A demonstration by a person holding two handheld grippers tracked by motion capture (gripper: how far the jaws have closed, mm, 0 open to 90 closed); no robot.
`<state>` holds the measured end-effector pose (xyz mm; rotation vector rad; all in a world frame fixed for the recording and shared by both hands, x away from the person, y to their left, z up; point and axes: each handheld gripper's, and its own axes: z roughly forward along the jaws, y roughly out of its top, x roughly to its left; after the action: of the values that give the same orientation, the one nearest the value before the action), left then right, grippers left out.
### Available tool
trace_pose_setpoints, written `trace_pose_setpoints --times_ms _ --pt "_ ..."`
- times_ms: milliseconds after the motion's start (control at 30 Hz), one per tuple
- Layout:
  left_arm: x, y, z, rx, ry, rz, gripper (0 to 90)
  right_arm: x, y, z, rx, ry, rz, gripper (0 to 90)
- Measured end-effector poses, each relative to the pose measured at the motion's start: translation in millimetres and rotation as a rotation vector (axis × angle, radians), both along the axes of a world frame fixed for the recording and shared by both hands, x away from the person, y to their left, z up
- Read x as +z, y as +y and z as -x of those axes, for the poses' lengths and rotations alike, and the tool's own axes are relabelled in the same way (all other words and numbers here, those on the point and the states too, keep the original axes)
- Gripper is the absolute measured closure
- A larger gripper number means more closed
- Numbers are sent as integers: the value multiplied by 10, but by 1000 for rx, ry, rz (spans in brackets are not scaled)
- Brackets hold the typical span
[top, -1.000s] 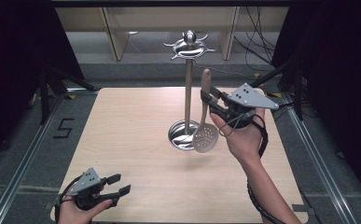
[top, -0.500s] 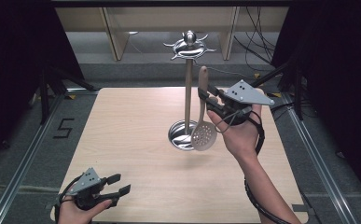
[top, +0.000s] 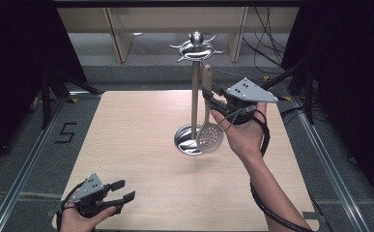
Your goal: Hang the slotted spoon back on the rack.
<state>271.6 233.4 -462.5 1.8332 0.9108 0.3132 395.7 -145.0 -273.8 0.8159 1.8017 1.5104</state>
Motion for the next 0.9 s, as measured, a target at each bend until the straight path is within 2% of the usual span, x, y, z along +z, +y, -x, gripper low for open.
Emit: trace_pose_setpoints --times_ms 100,567,700,900 --pt "0 0 1 -1 0 0 402 1 3 -29 -5 -15 4 696" --pt "3 -4 5 3 3 9 402 21 38 -84 -17 -4 10 696" --pt "3 -4 5 3 2 8 402 14 50 -94 -21 13 8 696" --pt "3 -4 4 3 2 8 402 15 61 -118 -23 4 9 695"
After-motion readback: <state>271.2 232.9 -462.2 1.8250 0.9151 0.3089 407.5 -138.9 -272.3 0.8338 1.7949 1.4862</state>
